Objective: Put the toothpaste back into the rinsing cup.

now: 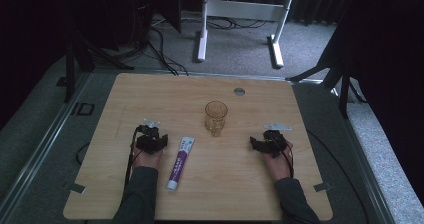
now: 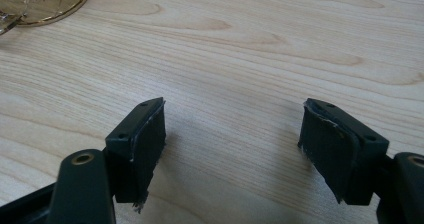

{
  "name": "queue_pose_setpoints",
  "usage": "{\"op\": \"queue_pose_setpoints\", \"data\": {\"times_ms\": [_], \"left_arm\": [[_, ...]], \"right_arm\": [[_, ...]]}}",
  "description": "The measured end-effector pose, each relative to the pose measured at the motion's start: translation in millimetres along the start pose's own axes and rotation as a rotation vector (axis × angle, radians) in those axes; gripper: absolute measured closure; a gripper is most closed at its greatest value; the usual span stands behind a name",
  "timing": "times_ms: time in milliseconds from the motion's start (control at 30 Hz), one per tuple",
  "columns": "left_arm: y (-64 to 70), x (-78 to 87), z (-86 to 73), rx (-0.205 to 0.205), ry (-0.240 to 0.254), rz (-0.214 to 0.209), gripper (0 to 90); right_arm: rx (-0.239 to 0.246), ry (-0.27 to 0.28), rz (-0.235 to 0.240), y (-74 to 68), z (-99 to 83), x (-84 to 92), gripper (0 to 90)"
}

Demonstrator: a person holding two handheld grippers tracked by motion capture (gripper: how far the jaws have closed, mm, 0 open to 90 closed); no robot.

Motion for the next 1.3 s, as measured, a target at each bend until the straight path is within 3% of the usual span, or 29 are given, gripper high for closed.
{"op": "queue_pose_setpoints", "data": {"times_ms": [200, 600, 800, 1300], "left_arm": [[6.0, 10.3, 5.9, -0.017, 0.001, -0.004, 59.6], [7.0, 31.4, 5.8, -0.007, -0.015, -0.03, 58.6], [9.7, 40.2, 8.4, -0.027, -0.054, -0.012, 59.8], [17.3, 59.4, 14.2, -0.049, -0.06, -0.007, 57.6]], "right_arm": [[0.001, -0.001, 0.0, 0.0, 0.0, 0.0, 26.3], [0.0, -0.001, 0.0, 0.0, 0.1, -0.2, 26.4], [0.0, 0.0, -0.001, 0.0, 0.2, -0.2, 26.3], [-0.001, 0.0, 0.0, -0.1, 0.1, -0.2, 26.3]]}}
Point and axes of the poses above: each handheld gripper's, and its own axes: x roughly backward along the jaws, z roughly out of its top, y roughly to its right, the point moved 8 cm from there along -x, roughly forward along the jaws, and after that the axes turned 10 degrees about -x, right-handed, at the moved point
